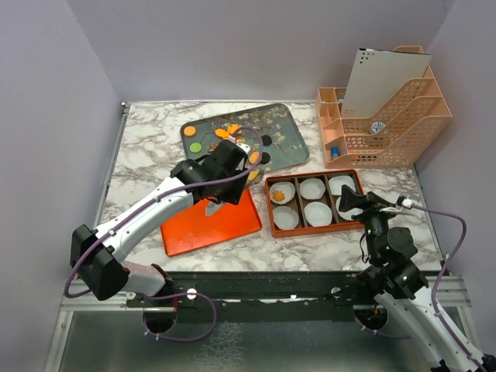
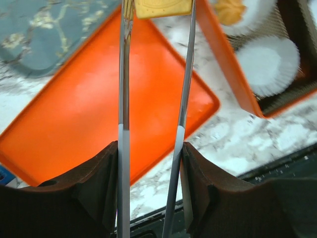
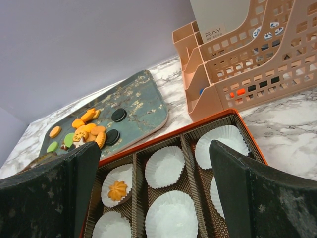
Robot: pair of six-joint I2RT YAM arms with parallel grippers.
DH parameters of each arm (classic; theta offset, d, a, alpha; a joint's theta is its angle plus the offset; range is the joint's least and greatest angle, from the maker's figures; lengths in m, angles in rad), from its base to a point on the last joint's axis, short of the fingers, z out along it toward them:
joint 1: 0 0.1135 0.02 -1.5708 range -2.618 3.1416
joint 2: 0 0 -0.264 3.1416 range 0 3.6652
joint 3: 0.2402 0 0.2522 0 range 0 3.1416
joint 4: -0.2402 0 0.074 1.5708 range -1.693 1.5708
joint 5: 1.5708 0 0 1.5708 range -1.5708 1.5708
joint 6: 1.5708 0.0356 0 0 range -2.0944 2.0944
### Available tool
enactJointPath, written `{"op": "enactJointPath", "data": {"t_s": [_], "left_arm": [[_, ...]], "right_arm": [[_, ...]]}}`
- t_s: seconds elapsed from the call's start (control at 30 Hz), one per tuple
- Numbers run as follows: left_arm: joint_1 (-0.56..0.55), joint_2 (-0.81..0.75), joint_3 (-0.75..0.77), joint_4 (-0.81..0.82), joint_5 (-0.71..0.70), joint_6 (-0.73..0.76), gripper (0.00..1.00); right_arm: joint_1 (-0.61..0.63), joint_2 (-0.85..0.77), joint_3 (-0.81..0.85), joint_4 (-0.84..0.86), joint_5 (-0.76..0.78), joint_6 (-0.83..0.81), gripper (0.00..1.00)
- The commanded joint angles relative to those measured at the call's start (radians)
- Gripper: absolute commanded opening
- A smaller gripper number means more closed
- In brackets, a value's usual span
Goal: Pack the cookies
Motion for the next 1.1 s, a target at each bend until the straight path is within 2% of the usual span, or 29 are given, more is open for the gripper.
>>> {"op": "enactJointPath", "data": {"t_s": [0.0,0.47,1.07], "left_arm": [[-0.13,-0.024,0.045,-0.005,0.022,0.02,0.29],[-0.355,-0.028,0.047,-0.041,0.011,-0.001,0.29],[-0.421,0.055,0.048,-0.037,-0.041,0.011,0.33]], "right_arm": [[-0.003,0.01,0.002,-0.005,0.011,0.002,1.0],[-0.003,0.016,0.0,-0.002,0.012,0.003,1.0],[-0.002,0.029,-0.003,0.003,0.012,0.004,1.0]]}}
